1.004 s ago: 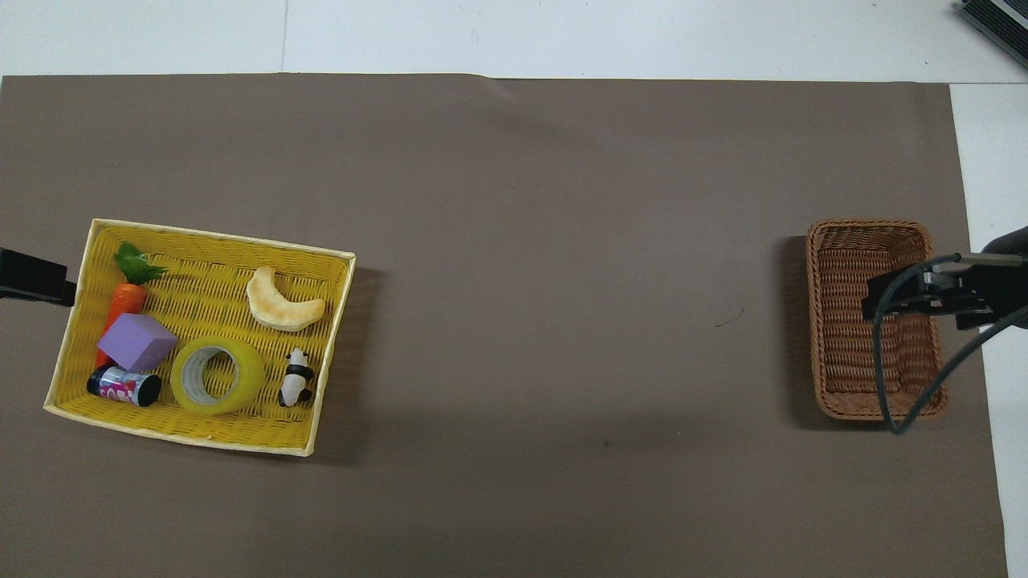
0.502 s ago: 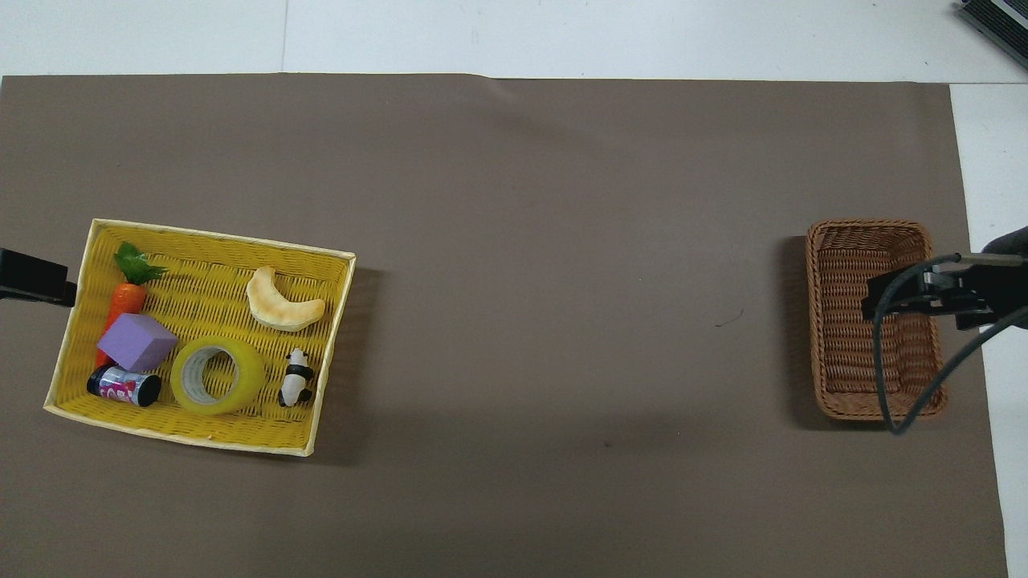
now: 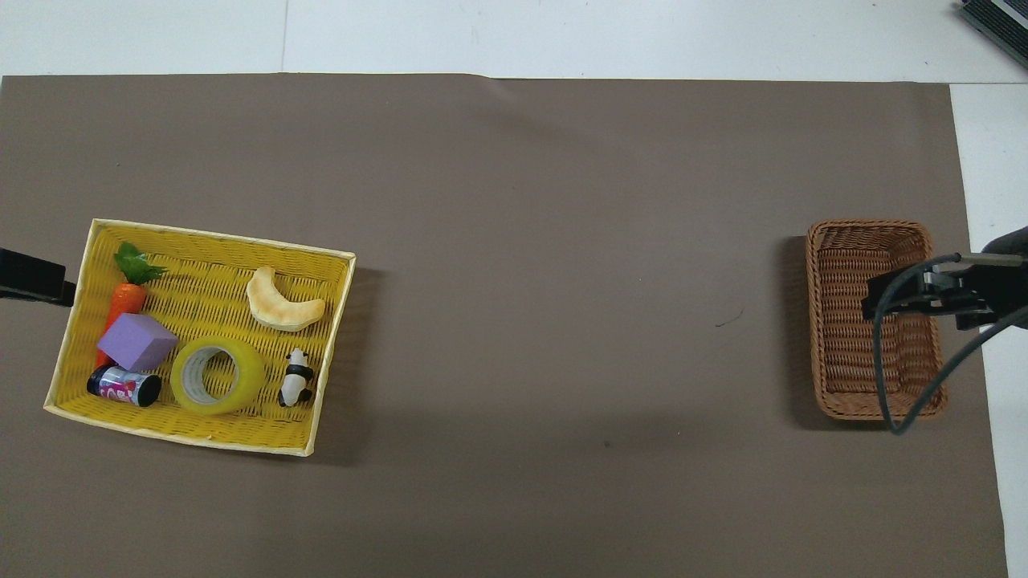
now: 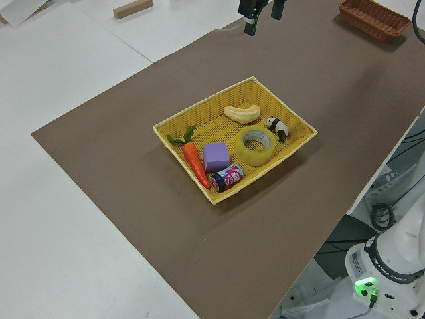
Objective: Move tape to another basket
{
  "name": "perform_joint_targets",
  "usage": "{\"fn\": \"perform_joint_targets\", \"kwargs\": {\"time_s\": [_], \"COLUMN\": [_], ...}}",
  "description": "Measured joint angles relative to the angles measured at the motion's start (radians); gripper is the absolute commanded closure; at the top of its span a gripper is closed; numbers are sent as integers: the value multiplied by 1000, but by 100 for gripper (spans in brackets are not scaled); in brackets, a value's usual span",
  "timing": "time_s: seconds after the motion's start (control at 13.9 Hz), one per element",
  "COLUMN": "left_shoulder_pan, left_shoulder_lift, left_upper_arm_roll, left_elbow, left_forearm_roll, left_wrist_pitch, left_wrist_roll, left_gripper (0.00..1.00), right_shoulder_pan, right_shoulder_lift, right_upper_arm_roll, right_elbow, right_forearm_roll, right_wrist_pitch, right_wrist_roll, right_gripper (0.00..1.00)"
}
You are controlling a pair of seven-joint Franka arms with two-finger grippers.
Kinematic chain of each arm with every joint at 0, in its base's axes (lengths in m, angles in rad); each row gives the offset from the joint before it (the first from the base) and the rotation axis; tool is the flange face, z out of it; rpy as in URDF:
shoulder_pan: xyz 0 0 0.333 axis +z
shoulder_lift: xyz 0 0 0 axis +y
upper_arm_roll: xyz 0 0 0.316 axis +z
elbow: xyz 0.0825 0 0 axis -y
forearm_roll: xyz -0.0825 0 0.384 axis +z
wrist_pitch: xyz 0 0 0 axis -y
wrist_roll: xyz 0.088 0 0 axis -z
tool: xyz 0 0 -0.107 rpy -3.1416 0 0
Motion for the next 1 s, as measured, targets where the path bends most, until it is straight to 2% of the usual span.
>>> {"fn": "perform_joint_targets", "kwargs": {"time_s": [0.65,1.0], "left_shoulder_pan": [0,1], "left_shoulder_lift": [0,1], "left_upper_arm_roll": [0,3], "left_elbow": [-12,-103], "left_forearm_roll": [-2,-2], "left_wrist_pitch": [1,28], "left_wrist_roll": [53,170], "left_gripper": [0,0], "right_shoulder_pan": [0,0], "right_shoulder_lift": [0,0], "right_upper_arm_roll": [0,0], "right_elbow": [0,0], "right_forearm_roll": [0,0], "right_wrist_pitch": [0,0], "right_wrist_roll": [0,0], "right_gripper": [0,0]}}
